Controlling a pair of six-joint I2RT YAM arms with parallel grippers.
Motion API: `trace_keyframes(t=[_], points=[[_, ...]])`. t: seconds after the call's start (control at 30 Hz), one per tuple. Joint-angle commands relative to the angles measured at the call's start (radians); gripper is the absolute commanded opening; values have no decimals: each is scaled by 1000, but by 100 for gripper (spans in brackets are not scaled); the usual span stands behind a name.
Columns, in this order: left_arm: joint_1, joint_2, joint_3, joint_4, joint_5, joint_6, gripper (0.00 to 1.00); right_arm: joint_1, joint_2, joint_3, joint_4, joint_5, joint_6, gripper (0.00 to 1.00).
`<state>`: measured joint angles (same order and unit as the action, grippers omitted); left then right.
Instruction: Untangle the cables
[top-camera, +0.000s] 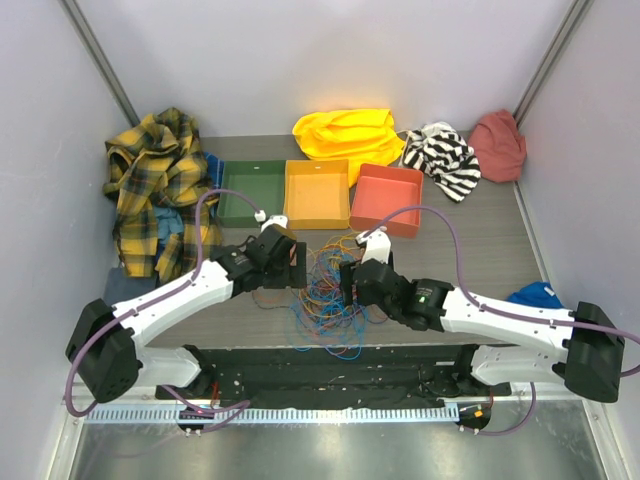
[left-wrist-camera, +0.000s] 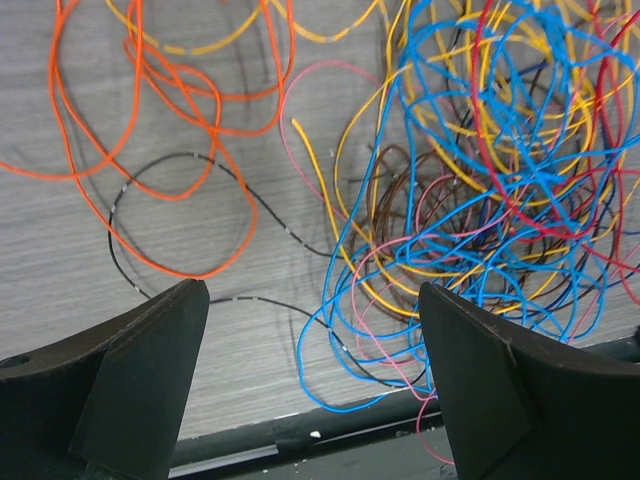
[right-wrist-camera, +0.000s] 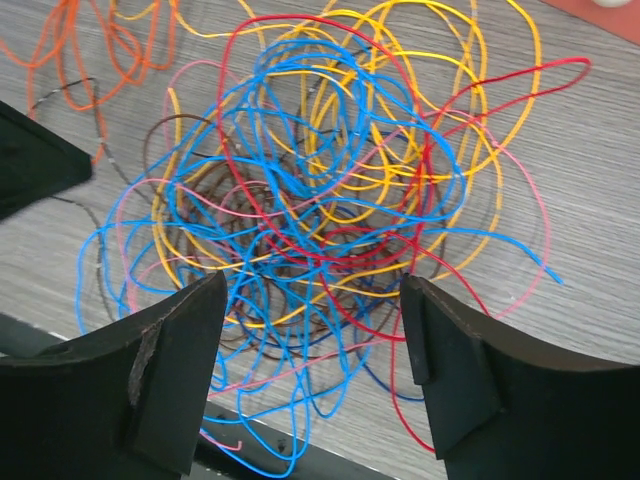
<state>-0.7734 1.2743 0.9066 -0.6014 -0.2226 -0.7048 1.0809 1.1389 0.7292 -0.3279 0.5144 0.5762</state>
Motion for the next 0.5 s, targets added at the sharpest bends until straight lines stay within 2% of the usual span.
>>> trace_keyframes(t=[0.0,0.13,0.23,0.47], points=[[-7,-27,-24,35,-1,-51,91,31,-15,9,84,-57,24,74],[-7,-75,-54,29,-26,-67,92,79,18,16,81,-82,27,68],[-6,-92,-72,31,-31,-74,92,97,53,12,78,-93,40,59],[-7,-110,-95,23,-29,-79,92,114,105,-17,124,-109,77,53]])
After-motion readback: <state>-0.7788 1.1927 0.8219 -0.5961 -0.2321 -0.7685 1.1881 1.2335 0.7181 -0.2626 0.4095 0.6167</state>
